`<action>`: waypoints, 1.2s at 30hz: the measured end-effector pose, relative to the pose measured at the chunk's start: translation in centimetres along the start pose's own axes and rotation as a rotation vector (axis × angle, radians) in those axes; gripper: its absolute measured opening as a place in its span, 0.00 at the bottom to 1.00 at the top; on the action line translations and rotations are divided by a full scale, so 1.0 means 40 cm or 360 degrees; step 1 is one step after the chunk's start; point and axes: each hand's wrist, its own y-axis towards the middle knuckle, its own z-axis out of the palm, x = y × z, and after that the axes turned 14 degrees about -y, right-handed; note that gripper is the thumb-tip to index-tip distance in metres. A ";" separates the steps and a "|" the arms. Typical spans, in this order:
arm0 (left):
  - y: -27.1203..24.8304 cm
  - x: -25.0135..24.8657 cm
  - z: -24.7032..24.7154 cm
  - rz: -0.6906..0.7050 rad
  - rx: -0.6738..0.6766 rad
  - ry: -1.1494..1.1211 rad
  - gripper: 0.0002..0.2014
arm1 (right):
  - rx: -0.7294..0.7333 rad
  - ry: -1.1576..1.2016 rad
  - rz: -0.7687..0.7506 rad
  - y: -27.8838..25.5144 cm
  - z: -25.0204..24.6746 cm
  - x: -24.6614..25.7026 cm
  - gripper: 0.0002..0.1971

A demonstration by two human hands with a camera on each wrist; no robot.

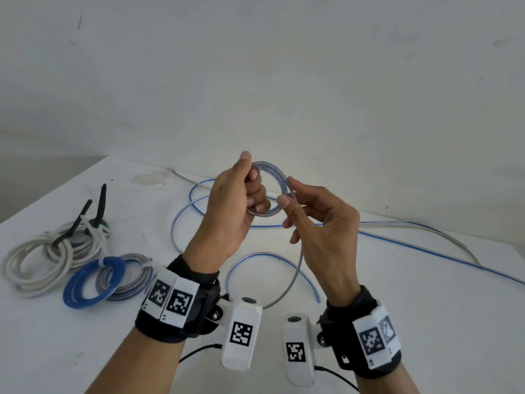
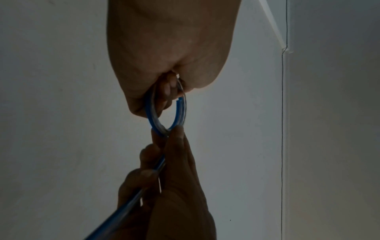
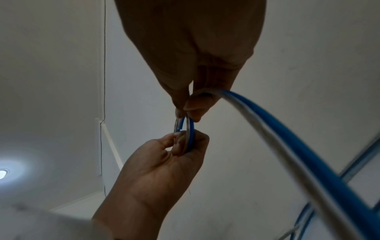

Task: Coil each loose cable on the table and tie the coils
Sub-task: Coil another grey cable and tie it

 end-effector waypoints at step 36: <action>0.006 -0.035 -0.063 -0.0068 0.0308 0.0655 0.20 | -0.0011 0.0199 0.0113 0.020 -0.032 -0.014 0.14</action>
